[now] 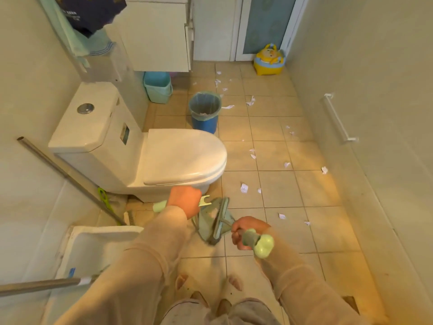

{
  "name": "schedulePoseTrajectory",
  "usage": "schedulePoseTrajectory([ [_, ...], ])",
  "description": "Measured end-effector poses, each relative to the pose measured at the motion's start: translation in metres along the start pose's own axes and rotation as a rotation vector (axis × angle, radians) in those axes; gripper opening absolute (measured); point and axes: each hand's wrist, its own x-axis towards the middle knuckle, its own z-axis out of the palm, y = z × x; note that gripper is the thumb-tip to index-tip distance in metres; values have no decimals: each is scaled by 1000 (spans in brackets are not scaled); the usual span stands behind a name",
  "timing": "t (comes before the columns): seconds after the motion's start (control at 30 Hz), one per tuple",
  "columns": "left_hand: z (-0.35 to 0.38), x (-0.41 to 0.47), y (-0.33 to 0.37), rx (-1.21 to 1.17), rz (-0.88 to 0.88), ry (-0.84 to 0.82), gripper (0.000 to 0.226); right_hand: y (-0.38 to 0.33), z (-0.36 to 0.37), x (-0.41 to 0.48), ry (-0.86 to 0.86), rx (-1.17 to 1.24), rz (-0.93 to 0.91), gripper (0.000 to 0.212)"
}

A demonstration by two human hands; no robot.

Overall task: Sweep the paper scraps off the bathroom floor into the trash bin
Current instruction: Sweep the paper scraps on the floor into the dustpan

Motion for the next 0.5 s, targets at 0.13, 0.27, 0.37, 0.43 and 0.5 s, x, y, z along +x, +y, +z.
schedulePoseTrajectory([
  [0.13, -1, 3, 8, 45, -26, -2, 28, 23, 2, 2, 48, -22, 69, 31],
  [0.27, 5, 3, 9, 77, -87, 26, 30, 46, -19, 0, -99, 206, 69, 31],
  [0.37, 4, 1, 16, 82, -51, 9, 28, 57, -48, -12, -104, 399, -5, 28],
  [0.43, 0, 3, 15, 80, -35, 2, 27, 62, -69, -18, -60, 426, 18, 27],
  [0.5, -7, 7, 11, 94, -26, 12, 28, 64, -82, -29, -76, 458, 68, 25],
])
